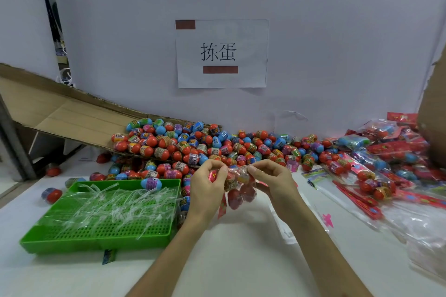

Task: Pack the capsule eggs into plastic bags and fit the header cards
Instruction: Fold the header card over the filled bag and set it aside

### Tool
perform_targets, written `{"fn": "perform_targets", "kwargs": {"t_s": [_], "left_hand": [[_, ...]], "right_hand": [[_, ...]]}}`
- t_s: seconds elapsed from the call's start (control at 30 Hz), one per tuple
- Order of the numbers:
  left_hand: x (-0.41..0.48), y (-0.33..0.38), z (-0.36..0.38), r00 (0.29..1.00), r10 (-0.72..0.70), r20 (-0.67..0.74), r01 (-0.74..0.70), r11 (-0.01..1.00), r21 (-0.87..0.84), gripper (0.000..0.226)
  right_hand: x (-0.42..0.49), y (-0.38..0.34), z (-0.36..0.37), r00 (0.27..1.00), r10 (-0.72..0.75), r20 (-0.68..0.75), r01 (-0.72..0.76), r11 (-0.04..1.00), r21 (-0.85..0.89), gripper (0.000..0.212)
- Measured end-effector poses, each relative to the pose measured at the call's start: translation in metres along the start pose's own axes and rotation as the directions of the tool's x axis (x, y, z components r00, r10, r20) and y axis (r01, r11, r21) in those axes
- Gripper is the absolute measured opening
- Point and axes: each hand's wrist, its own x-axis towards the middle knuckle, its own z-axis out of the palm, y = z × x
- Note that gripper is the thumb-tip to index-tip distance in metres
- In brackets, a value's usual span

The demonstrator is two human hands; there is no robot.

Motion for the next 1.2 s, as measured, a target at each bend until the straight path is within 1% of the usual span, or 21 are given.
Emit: {"fn": "perform_targets", "kwargs": {"t_s": [0.17, 0.27, 0.33, 0.43, 0.5, 0.57, 0.67, 0.9, 1.0, 1.1, 1.13, 1.2], "left_hand": [[0.003, -0.003, -0.001, 0.995, -0.100, 0.016, 0.100, 0.994, -0.040, 0.012], [0.004, -0.003, -0.005, 0.987, -0.143, 0.073, 0.151, 0.983, -0.109, 0.009], [0.003, -0.001, -0.005, 0.989, -0.092, 0.113, 0.103, 0.989, -0.101, 0.005], [0.002, 0.000, -0.004, 0.988, -0.012, 0.151, 0.015, 1.000, -0.020, 0.004], [0.003, -0.002, -0.004, 0.988, -0.020, 0.151, 0.019, 1.000, 0.010, 0.006], [0.004, -0.002, -0.006, 0.988, -0.038, 0.150, 0.040, 0.999, -0.005, 0.007], [0.003, -0.002, -0.005, 0.991, -0.022, 0.132, 0.022, 1.000, 0.001, 0.008], [0.001, 0.000, -0.001, 0.993, -0.009, 0.121, 0.007, 1.000, 0.021, 0.009], [0.002, 0.000, -0.001, 0.989, -0.004, 0.151, 0.000, 1.000, 0.031, 0.009], [0.002, 0.000, -0.001, 0.981, 0.006, 0.196, -0.015, 0.999, 0.046, 0.010], [0.002, 0.000, -0.001, 0.976, -0.001, 0.219, -0.010, 0.999, 0.050, 0.012], [0.001, -0.001, 0.000, 0.959, -0.047, 0.279, 0.029, 0.997, 0.066, 0.015]], "right_hand": [[0.001, 0.003, 0.007, 0.999, -0.019, -0.042, 0.017, 0.999, -0.038, 0.010], [0.001, 0.005, 0.006, 0.997, -0.057, -0.052, 0.052, 0.993, -0.103, 0.016], [0.000, 0.005, 0.004, 0.995, -0.086, -0.041, 0.079, 0.986, -0.148, 0.018], [-0.002, 0.005, 0.005, 0.992, -0.127, -0.017, 0.122, 0.977, -0.174, 0.015], [-0.002, 0.005, 0.006, 0.989, -0.147, -0.006, 0.143, 0.971, -0.190, 0.016], [-0.003, 0.006, 0.008, 0.986, -0.169, 0.002, 0.165, 0.963, -0.211, 0.018], [-0.003, 0.007, 0.010, 0.979, -0.201, -0.007, 0.194, 0.953, -0.233, 0.019], [-0.002, 0.011, 0.014, 0.977, -0.210, -0.029, 0.196, 0.946, -0.258, 0.015], [0.000, 0.012, 0.014, 0.980, -0.198, -0.037, 0.181, 0.945, -0.272, 0.019], [-0.001, 0.010, 0.013, 0.977, -0.209, -0.029, 0.194, 0.942, -0.273, 0.029], [-0.001, 0.010, 0.012, 0.975, -0.219, -0.024, 0.204, 0.939, -0.276, 0.032], [-0.001, 0.012, 0.011, 0.969, -0.248, -0.019, 0.229, 0.918, -0.324, 0.031]]}}
